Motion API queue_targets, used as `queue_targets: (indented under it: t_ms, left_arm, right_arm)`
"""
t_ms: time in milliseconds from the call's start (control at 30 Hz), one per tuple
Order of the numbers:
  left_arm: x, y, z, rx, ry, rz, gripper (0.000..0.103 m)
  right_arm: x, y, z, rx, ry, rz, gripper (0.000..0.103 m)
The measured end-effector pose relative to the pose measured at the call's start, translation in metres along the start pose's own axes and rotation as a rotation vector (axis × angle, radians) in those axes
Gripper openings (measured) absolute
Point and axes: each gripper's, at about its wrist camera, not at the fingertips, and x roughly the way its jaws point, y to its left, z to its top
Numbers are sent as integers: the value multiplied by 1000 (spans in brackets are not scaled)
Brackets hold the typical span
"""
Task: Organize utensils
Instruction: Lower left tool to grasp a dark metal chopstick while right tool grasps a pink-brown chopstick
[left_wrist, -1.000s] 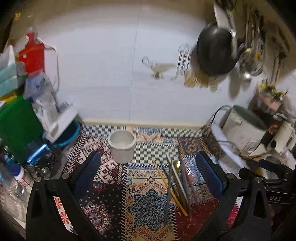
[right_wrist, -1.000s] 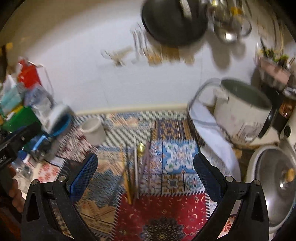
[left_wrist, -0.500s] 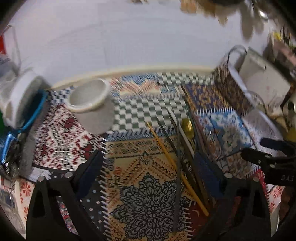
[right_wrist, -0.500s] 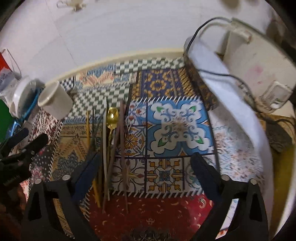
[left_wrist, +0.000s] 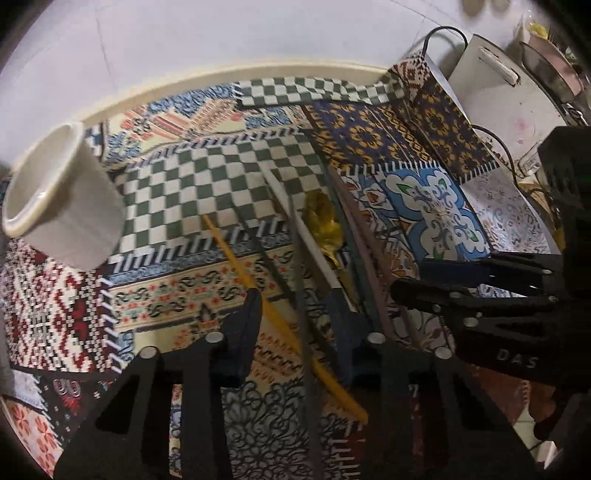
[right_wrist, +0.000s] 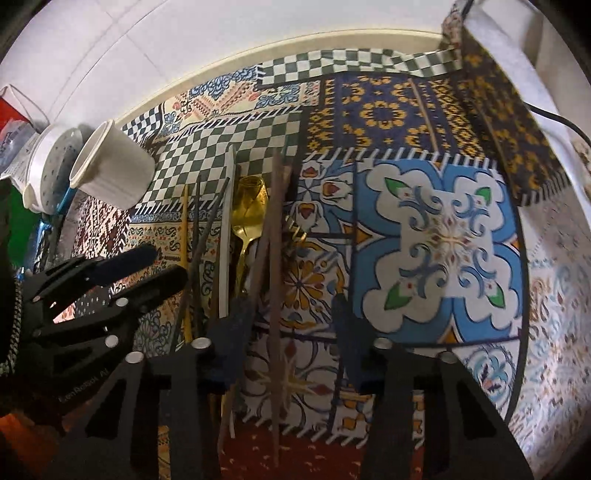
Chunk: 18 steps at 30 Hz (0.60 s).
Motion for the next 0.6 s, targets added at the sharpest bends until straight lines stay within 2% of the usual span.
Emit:
queue_targets:
  t_ms: [133, 433, 600]
  left_arm:
    - [4, -1, 2, -2, 33, -20, 25]
    - [15, 8, 5, -55, 92, -57, 13]
    - [18, 7, 4, -77, 102, -75, 7]
  right_arm:
    - [7, 1, 9, -18, 17, 15, 19]
    - [19, 1, 18, -22, 44, 38, 15]
    - [22, 2, 21, -36, 41, 40, 7]
